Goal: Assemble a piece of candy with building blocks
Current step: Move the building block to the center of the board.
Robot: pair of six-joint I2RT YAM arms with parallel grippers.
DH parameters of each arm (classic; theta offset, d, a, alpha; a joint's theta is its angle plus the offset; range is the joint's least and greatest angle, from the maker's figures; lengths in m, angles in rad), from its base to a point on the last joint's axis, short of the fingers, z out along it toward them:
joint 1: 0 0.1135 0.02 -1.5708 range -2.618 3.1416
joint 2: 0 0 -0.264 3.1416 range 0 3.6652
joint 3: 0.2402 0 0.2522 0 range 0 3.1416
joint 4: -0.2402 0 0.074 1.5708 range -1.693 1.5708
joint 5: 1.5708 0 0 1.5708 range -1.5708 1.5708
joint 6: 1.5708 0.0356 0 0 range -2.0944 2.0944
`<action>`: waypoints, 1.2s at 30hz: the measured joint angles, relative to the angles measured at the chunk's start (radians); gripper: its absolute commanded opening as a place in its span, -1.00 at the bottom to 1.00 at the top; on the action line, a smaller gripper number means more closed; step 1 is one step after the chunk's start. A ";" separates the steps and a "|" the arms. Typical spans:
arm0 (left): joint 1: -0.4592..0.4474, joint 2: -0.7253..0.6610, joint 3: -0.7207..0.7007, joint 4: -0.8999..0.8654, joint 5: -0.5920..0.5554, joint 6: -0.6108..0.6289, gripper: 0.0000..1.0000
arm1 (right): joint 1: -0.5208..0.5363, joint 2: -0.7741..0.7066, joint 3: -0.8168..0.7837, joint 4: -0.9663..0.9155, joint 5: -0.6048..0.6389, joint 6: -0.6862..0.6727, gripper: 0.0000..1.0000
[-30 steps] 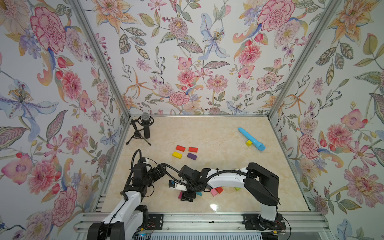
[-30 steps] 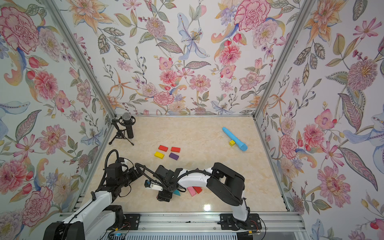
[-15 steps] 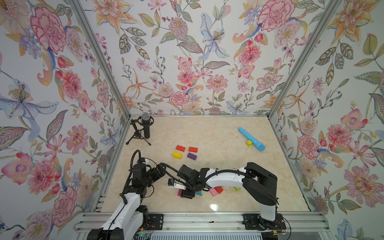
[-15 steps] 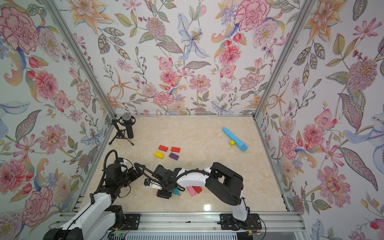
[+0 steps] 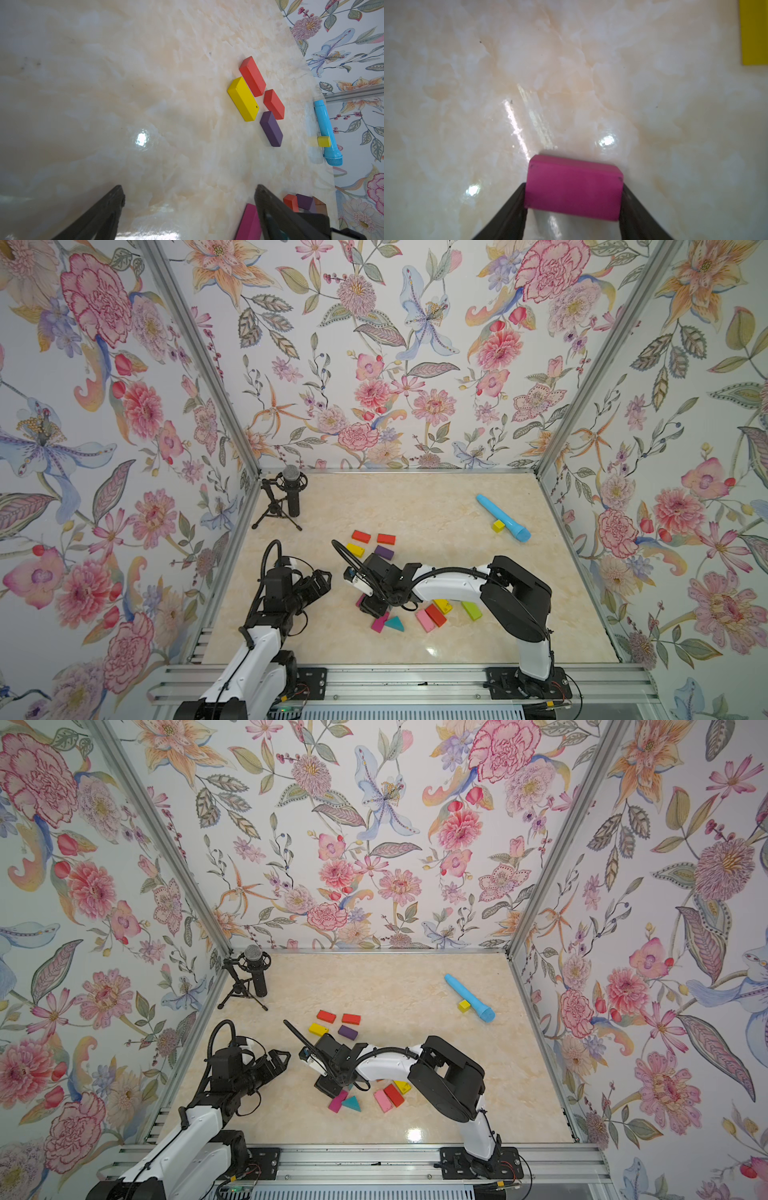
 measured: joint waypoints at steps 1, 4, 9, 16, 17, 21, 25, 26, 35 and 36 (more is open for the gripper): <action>0.000 0.002 0.003 -0.005 0.000 0.003 0.98 | -0.002 0.005 0.008 -0.002 0.006 0.015 0.48; 0.000 0.002 0.016 -0.009 0.000 0.010 0.98 | 0.000 0.009 0.022 -0.013 0.015 0.037 0.63; 0.000 0.002 0.029 -0.016 0.000 0.015 0.98 | -0.004 0.009 0.031 -0.042 0.018 0.001 0.68; 0.003 0.002 0.029 -0.025 0.002 0.018 0.98 | -0.060 0.029 0.089 -0.068 -0.082 -0.181 0.66; 0.006 0.002 0.029 -0.025 0.002 0.018 0.98 | -0.069 0.035 0.099 -0.069 -0.109 -0.201 0.66; 0.018 -0.004 0.029 -0.025 0.002 0.018 0.98 | -0.105 0.048 0.124 -0.075 -0.234 -0.274 0.64; 0.029 -0.002 0.029 -0.025 0.005 0.018 0.98 | -0.109 0.083 0.162 -0.103 -0.324 -0.323 0.59; 0.031 -0.001 0.029 -0.025 0.005 0.018 0.98 | -0.108 0.092 0.166 -0.109 -0.336 -0.331 0.59; 0.046 0.004 0.029 -0.023 0.009 0.018 0.98 | -0.101 0.107 0.163 -0.140 -0.327 -0.373 0.49; 0.046 0.004 0.029 -0.023 0.009 0.018 0.98 | -0.100 0.105 0.162 -0.140 -0.311 -0.374 0.45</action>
